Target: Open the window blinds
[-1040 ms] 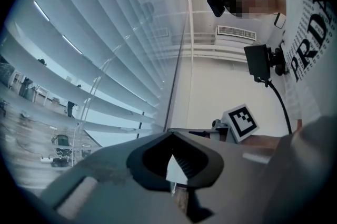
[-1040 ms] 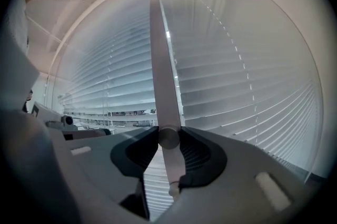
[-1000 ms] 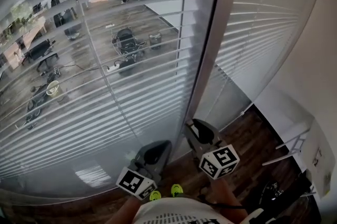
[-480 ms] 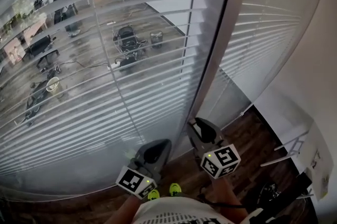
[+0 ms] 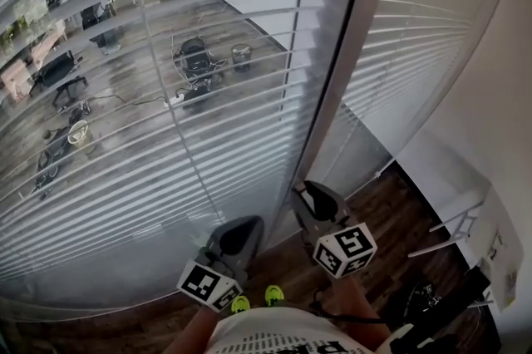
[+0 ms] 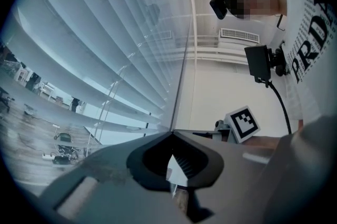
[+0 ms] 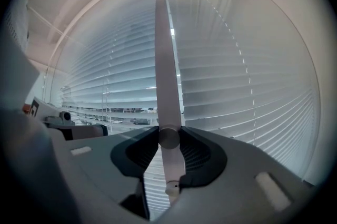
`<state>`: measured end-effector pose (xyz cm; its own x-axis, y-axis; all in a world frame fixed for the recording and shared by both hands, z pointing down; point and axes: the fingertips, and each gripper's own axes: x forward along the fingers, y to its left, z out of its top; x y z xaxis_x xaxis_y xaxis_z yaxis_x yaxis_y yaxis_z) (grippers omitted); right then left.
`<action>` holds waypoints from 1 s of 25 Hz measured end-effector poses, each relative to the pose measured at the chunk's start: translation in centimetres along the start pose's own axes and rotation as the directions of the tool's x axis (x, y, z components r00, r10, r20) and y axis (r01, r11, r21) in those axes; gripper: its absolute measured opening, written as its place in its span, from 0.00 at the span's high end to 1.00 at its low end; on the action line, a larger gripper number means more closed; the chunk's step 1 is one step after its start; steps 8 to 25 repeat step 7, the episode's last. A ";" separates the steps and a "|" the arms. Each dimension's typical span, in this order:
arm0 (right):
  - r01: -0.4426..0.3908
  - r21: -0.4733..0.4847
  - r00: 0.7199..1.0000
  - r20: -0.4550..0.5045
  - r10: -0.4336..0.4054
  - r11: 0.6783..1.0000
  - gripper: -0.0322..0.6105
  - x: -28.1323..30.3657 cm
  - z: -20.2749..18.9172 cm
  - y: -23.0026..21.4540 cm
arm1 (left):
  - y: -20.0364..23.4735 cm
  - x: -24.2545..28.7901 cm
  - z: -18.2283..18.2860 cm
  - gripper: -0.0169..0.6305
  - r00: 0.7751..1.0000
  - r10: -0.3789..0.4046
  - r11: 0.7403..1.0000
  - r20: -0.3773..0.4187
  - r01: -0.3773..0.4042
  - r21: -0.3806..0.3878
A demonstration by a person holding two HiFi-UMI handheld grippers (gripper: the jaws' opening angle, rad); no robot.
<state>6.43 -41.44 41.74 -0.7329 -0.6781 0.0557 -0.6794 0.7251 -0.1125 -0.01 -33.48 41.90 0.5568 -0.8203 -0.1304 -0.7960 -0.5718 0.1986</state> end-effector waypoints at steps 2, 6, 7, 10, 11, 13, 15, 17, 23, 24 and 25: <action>-0.002 -0.005 1.000 0.000 0.002 1.000 0.75 0.7 -0.4 0.6 | 0.8 -0.7 -0.2 0.99 1.000 0.005 1.000 0.004 -0.005 0.002; -0.012 -0.020 1.000 -0.010 0.012 1.000 0.75 3.5 -1.9 3.0 | 3.8 -3.0 -0.4 0.99 1.000 0.019 1.000 0.025 -0.019 -0.008; -0.014 -0.023 1.000 -0.012 0.014 1.000 0.75 4.3 -2.3 3.7 | 4.6 -3.6 -0.4 0.99 0.999 0.023 1.000 0.033 -0.022 -0.014; -0.014 -0.023 1.000 -0.012 0.014 1.000 0.75 4.3 -2.3 3.7 | 4.6 -3.6 -0.4 0.99 0.999 0.023 1.000 0.033 -0.022 -0.014; -0.014 -0.023 1.000 -0.012 0.014 1.000 0.75 4.3 -2.3 3.7 | 4.6 -3.6 -0.4 0.99 0.999 0.023 1.000 0.033 -0.022 -0.014; -0.014 -0.023 1.000 -0.012 0.014 1.000 0.75 4.3 -2.3 3.7 | 4.6 -3.6 -0.4 0.99 0.999 0.023 1.000 0.033 -0.022 -0.014; -0.014 -0.023 1.000 -0.012 0.014 1.000 0.75 4.3 -2.3 3.7 | 4.6 -3.6 -0.4 0.99 0.999 0.023 1.000 0.033 -0.022 -0.014; -0.014 -0.023 1.000 -0.012 0.014 1.000 0.75 4.3 -2.3 3.7 | 4.6 -3.6 -0.4 0.99 0.999 0.023 1.000 0.033 -0.022 -0.014; -0.014 -0.023 1.000 -0.012 0.014 1.000 0.75 4.3 -2.3 3.7 | 4.6 -3.6 -0.4 0.99 0.999 0.023 1.000 0.033 -0.022 -0.014; -0.014 -0.023 1.000 -0.012 0.014 1.000 0.75 4.3 -2.3 3.7 | 4.6 -3.6 -0.4 0.99 0.999 0.023 1.000 0.033 -0.022 -0.014; -0.014 -0.023 1.000 -0.012 0.014 1.000 0.75 4.3 -2.3 3.7 | 4.6 -3.6 -0.4 0.99 0.999 0.023 1.000 0.033 -0.022 -0.014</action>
